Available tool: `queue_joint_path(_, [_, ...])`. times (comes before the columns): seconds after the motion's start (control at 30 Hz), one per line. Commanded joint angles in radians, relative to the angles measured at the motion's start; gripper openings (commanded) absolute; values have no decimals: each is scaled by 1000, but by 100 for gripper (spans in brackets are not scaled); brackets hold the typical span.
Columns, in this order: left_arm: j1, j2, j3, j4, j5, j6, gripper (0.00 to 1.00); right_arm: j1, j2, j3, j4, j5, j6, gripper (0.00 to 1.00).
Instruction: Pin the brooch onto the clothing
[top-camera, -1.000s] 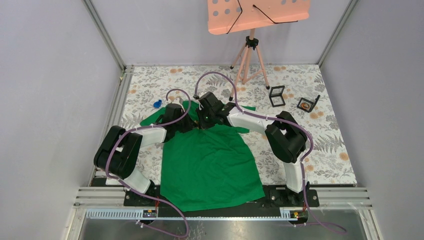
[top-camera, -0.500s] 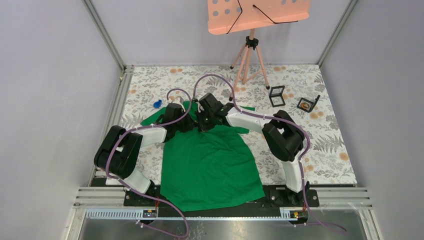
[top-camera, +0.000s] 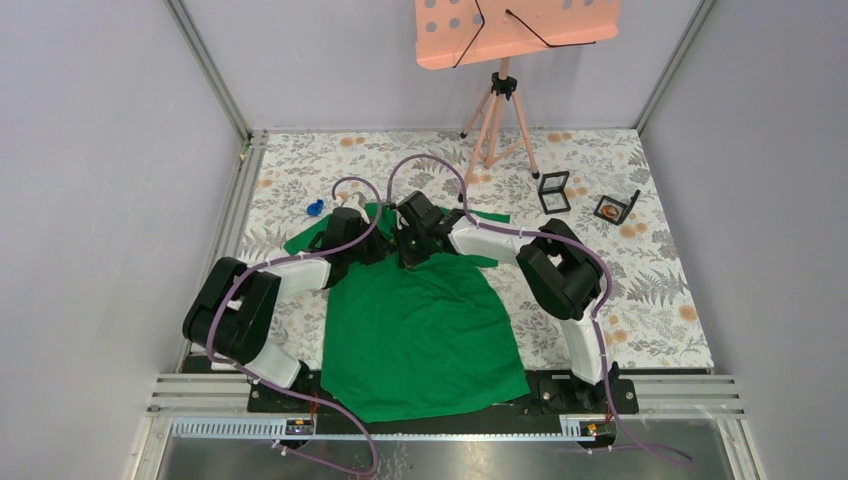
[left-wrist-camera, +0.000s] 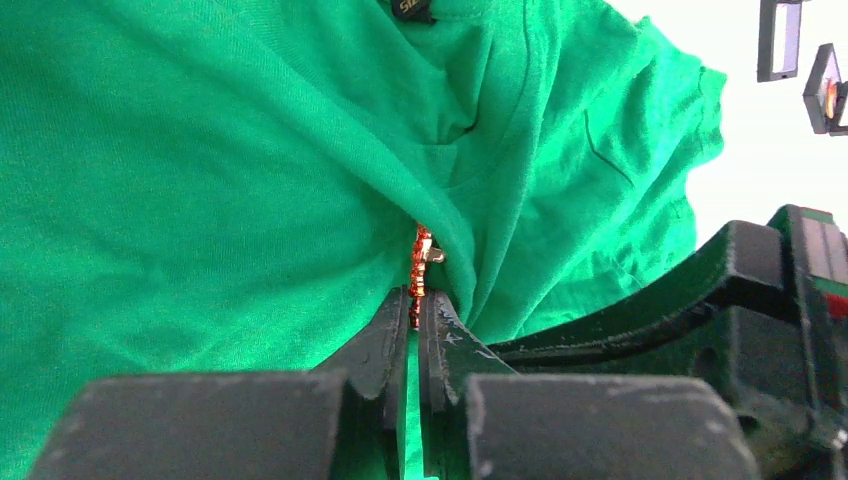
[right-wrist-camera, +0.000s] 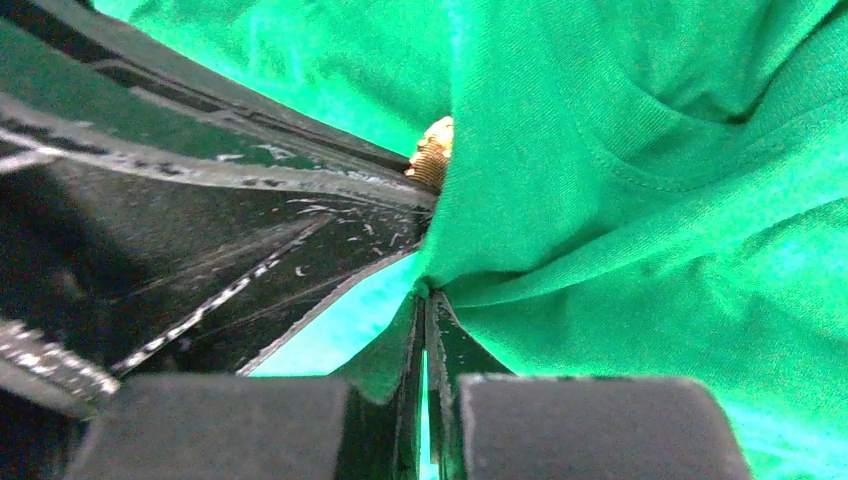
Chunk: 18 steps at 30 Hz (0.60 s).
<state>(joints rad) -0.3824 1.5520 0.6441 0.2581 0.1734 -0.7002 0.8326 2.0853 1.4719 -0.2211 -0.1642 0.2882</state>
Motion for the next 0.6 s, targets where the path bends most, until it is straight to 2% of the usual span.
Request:
queue_joint_path(0.0, [1, -59, -14, 105, 24, 11, 0, -14, -6, -15, 0, 42, 21, 0])
queue_joint_path(0.57, [4, -133, -67, 179, 136, 48, 0, -37, 3, -24, -8, 60, 65, 0])
